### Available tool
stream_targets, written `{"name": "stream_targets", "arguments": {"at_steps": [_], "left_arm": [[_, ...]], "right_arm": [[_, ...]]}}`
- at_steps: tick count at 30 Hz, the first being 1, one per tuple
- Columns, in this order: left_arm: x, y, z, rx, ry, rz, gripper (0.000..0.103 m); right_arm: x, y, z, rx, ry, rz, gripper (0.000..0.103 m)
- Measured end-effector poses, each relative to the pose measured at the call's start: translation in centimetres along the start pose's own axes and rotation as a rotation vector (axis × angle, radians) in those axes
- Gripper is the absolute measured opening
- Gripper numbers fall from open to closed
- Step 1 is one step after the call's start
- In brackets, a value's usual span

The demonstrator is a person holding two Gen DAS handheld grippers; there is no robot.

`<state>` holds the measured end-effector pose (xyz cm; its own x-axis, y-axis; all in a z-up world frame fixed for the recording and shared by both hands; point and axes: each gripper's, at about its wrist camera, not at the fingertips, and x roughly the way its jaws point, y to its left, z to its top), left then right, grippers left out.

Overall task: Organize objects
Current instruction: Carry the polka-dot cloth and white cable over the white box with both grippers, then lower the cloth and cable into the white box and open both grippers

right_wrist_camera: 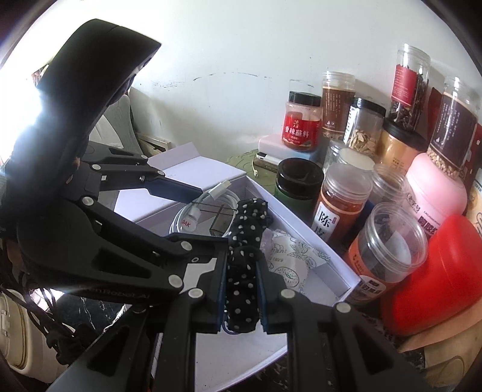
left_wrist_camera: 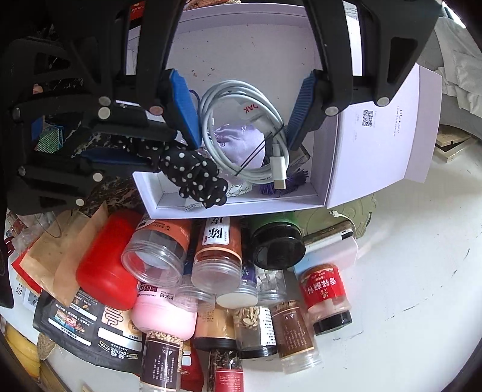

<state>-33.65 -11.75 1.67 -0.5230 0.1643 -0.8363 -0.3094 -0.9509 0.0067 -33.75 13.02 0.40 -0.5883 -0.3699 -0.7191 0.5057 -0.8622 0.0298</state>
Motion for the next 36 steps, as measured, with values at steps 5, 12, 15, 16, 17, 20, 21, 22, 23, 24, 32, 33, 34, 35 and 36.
{"name": "stream_targets", "arguments": {"at_steps": [5, 12, 15, 16, 17, 20, 21, 22, 23, 24, 32, 33, 34, 35, 36], "left_arm": [[2.1, 0.6, -0.5, -0.009, 0.026, -0.009, 0.056], [4.5, 1.1, -1.4, -0.023, 0.062, -0.017, 0.056], [5.0, 1.3, -1.6, -0.034, 0.068, -0.027, 0.056], [5.1, 1.3, -1.5, -0.034, 0.069, -0.029, 0.056], [5.2, 1.3, -1.5, -0.033, 0.069, -0.029, 0.056], [5.5, 1.1, -1.6, -0.030, 0.071, -0.022, 0.057], [5.6, 1.1, -1.7, -0.030, 0.075, -0.020, 0.057], [5.7, 1.1, -1.7, -0.033, 0.079, -0.019, 0.057], [5.8, 1.1, -1.8, -0.039, 0.083, -0.020, 0.057], [5.9, 1.2, -2.0, -0.048, 0.085, -0.023, 0.057], [5.6, 1.2, -2.0, -0.073, 0.098, -0.014, 0.057], [5.5, 1.1, -1.9, -0.071, 0.096, -0.013, 0.057], [5.2, 0.9, -1.9, -0.068, 0.094, -0.008, 0.057], [5.1, 0.9, -1.8, -0.065, 0.091, -0.006, 0.057], [4.8, 0.7, -1.7, -0.063, 0.090, -0.004, 0.057]], "right_arm": [[1.7, -0.2, -0.7, -0.004, 0.026, 0.004, 0.017], [3.7, -0.4, -1.5, -0.007, 0.067, 0.012, 0.017], [4.1, -0.6, -1.8, -0.008, 0.073, 0.023, 0.017], [4.2, -0.6, -1.9, -0.013, 0.072, 0.025, 0.017], [4.2, -0.5, -1.9, -0.014, 0.071, 0.025, 0.017], [4.5, -0.7, -2.1, -0.005, 0.076, 0.030, 0.017], [4.5, -0.6, -2.2, -0.007, 0.077, 0.029, 0.017], [4.5, -0.6, -2.2, -0.010, 0.079, 0.028, 0.017], [4.6, -0.5, -2.2, -0.012, 0.082, 0.027, 0.017], [4.7, -0.5, -2.2, -0.010, 0.081, 0.028, 0.017], [4.4, -0.4, -2.0, -0.015, 0.083, 0.014, 0.028], [4.2, -0.5, -1.9, -0.014, 0.082, 0.012, 0.028], [4.1, -0.5, -1.8, -0.013, 0.081, 0.009, 0.028], [3.9, -0.6, -1.8, -0.012, 0.081, 0.005, 0.028], [3.7, -0.6, -1.7, -0.013, 0.081, 0.000, 0.028]]}}
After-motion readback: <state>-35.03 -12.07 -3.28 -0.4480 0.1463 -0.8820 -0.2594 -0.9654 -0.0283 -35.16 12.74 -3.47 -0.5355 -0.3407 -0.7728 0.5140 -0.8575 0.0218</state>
